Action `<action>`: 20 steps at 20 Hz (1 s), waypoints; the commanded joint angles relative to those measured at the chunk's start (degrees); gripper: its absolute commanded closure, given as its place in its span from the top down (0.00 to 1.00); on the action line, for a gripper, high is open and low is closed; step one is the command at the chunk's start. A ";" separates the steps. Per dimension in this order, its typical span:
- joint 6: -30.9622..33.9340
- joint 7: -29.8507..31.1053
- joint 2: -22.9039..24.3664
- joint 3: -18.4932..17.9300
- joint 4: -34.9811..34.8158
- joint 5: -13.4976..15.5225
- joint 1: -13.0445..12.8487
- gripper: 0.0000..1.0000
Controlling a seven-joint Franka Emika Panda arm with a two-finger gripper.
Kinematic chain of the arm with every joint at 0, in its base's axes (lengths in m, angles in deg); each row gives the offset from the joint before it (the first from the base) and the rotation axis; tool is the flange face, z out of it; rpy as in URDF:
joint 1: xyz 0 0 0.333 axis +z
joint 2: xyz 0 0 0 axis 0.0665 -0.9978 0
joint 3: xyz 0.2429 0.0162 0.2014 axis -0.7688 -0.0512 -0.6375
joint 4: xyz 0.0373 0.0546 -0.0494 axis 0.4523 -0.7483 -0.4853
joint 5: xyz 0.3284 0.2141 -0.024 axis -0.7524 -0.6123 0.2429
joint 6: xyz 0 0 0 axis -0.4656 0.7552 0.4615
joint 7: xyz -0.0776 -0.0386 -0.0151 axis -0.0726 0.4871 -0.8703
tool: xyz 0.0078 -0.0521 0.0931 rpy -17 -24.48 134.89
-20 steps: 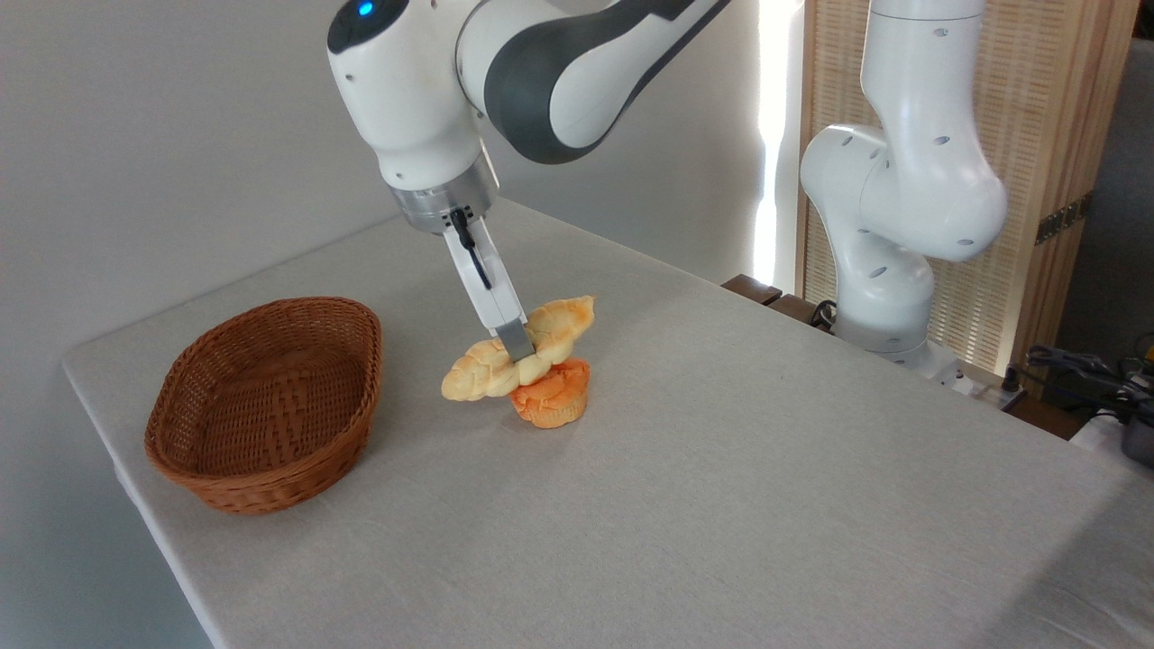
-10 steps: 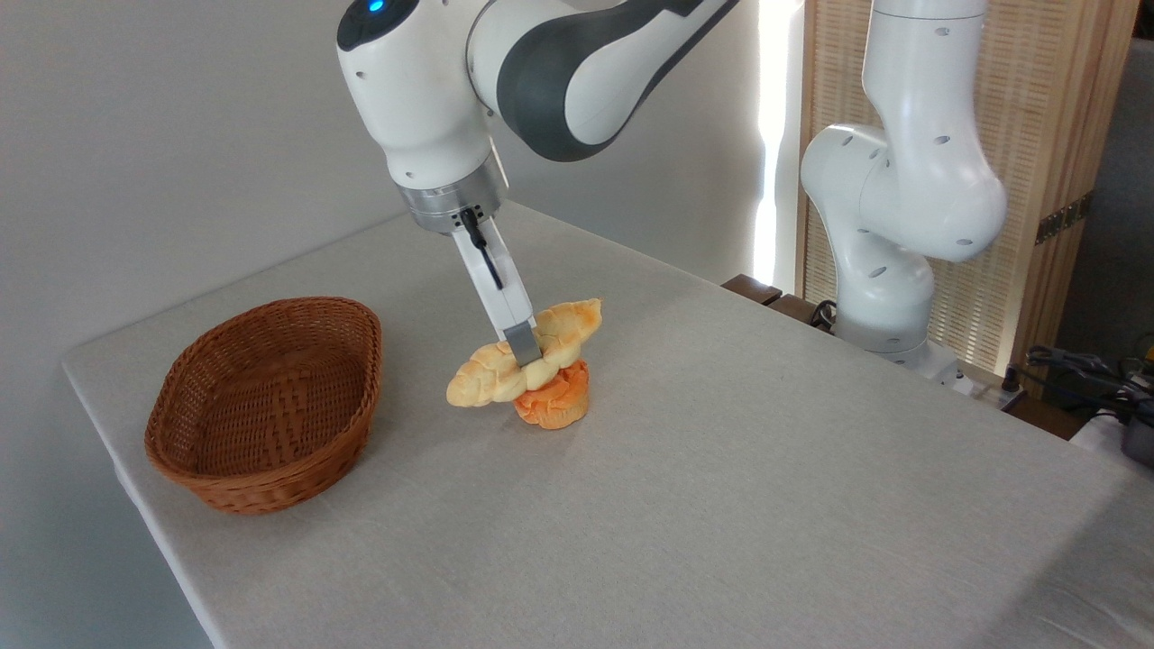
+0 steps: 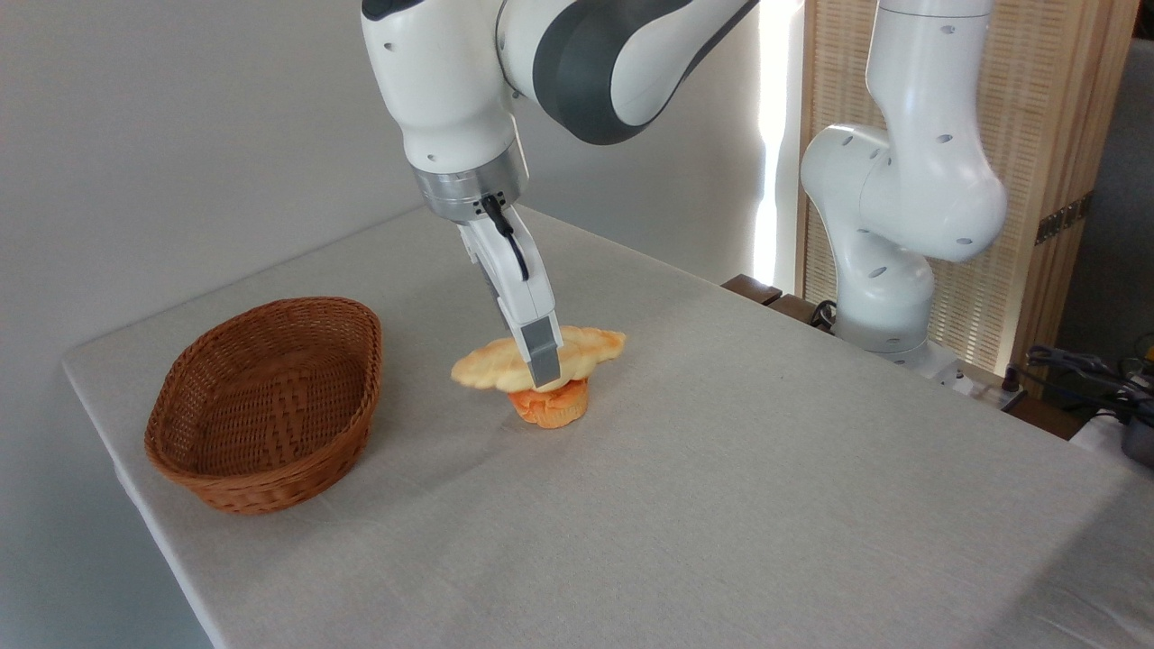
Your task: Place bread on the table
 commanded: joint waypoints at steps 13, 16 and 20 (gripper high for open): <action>8.63 14.70 -7.19 12.29 25.75 -7.60 11.83 1.00; 8.63 16.90 -7.28 12.84 25.67 -8.68 11.92 1.00; 8.63 16.29 -6.49 6.89 25.58 -8.15 9.30 1.00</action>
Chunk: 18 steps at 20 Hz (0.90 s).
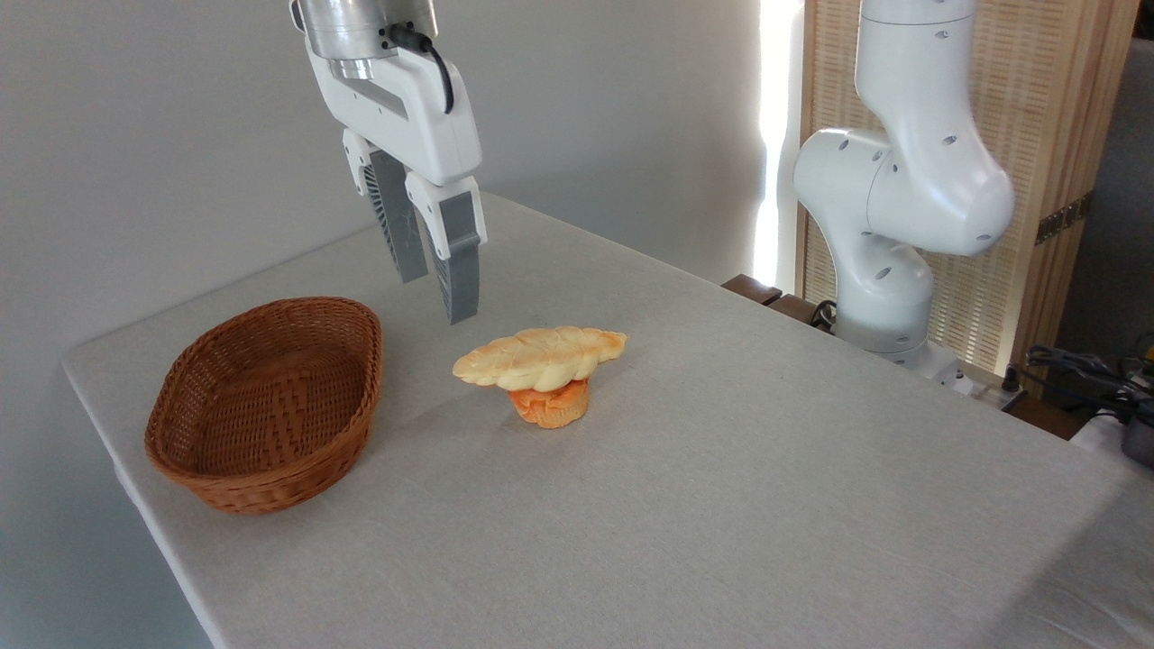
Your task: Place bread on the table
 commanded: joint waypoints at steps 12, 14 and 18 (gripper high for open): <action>1.79 -0.79 -0.21 -8.16 1.67 -0.01 -5.71 1.00; 1.79 -0.79 -0.21 -7.89 1.67 -0.01 -4.91 1.00; 1.79 -0.88 -0.30 -7.80 1.67 -0.01 -4.65 1.00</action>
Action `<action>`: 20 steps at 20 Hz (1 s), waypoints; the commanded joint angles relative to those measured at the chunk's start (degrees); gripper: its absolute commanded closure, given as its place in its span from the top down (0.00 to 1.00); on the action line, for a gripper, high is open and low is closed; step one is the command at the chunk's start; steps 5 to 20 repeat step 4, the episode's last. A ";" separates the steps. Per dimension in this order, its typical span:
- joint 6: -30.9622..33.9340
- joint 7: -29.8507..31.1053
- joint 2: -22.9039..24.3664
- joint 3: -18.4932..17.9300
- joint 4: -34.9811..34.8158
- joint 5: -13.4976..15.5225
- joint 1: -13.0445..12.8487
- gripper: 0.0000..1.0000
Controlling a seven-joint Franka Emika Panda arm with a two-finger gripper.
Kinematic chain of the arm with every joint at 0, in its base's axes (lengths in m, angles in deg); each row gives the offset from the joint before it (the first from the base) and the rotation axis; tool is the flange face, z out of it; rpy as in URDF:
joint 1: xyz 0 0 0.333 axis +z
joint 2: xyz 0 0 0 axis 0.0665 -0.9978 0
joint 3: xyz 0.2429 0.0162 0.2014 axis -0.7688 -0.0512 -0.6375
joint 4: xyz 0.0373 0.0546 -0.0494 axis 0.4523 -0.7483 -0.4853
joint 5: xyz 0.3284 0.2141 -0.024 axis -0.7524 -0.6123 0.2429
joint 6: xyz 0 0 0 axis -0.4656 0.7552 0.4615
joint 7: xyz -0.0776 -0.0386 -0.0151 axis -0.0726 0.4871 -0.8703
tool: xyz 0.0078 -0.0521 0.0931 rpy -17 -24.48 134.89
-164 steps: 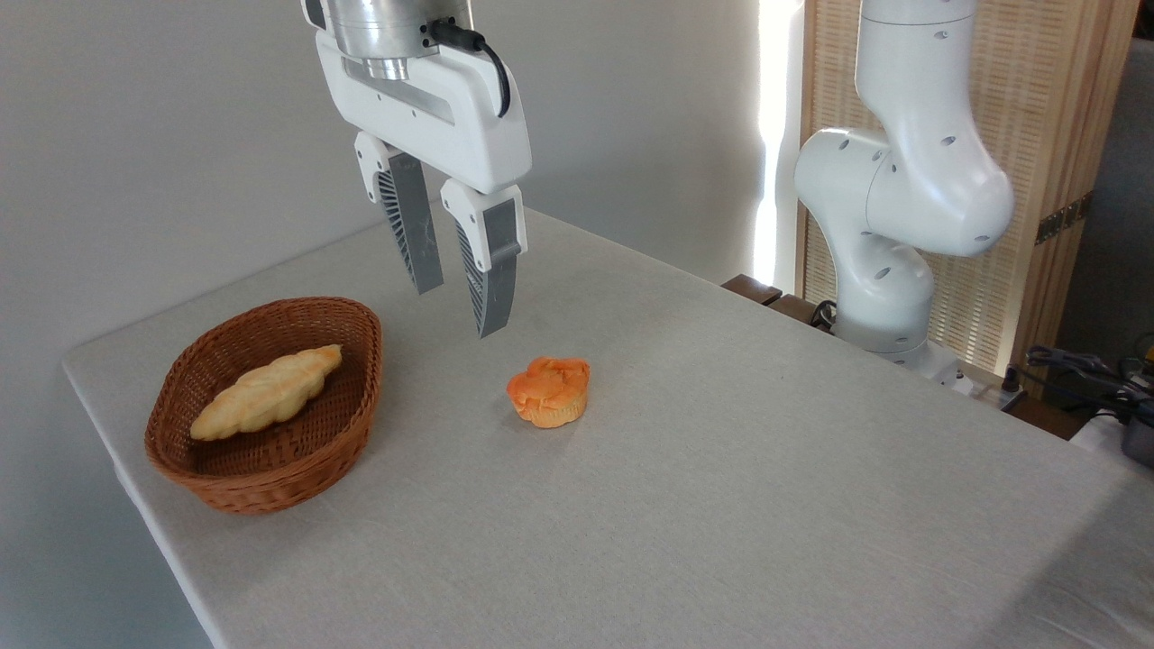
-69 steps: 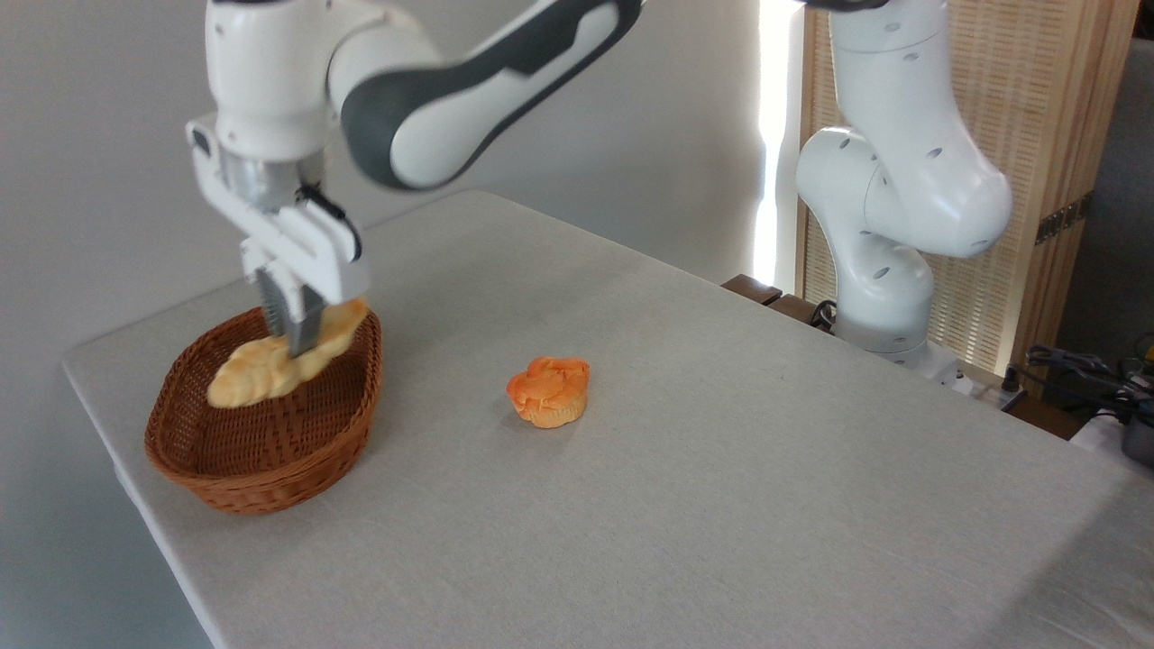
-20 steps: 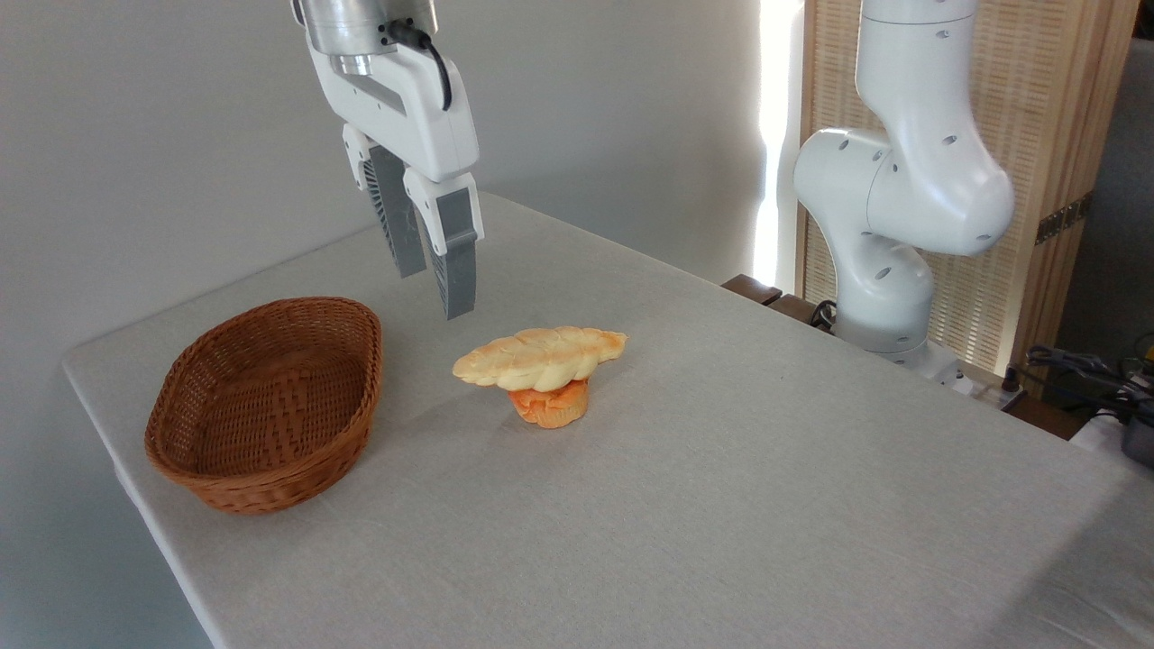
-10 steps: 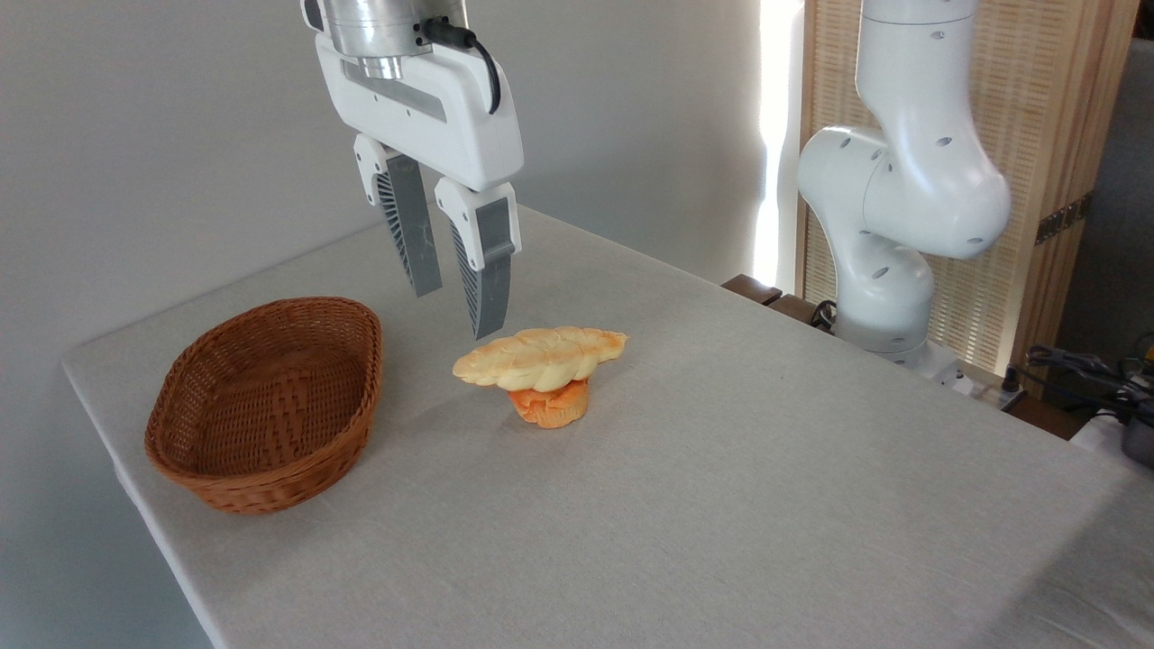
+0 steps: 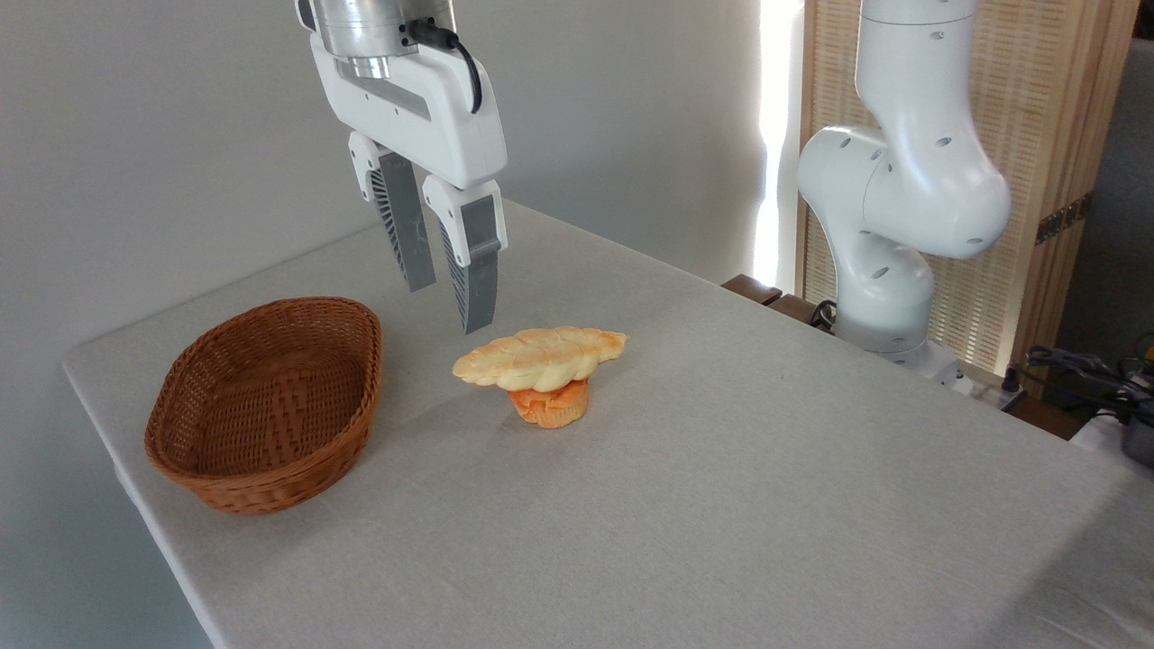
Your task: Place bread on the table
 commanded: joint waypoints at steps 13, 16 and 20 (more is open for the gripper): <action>1.64 -0.38 -0.32 0.59 0.97 0.06 1.04 1.00; 1.64 -0.38 -0.32 0.59 0.97 0.06 1.04 1.00; 1.64 -0.38 -0.32 0.59 0.97 0.06 1.04 1.00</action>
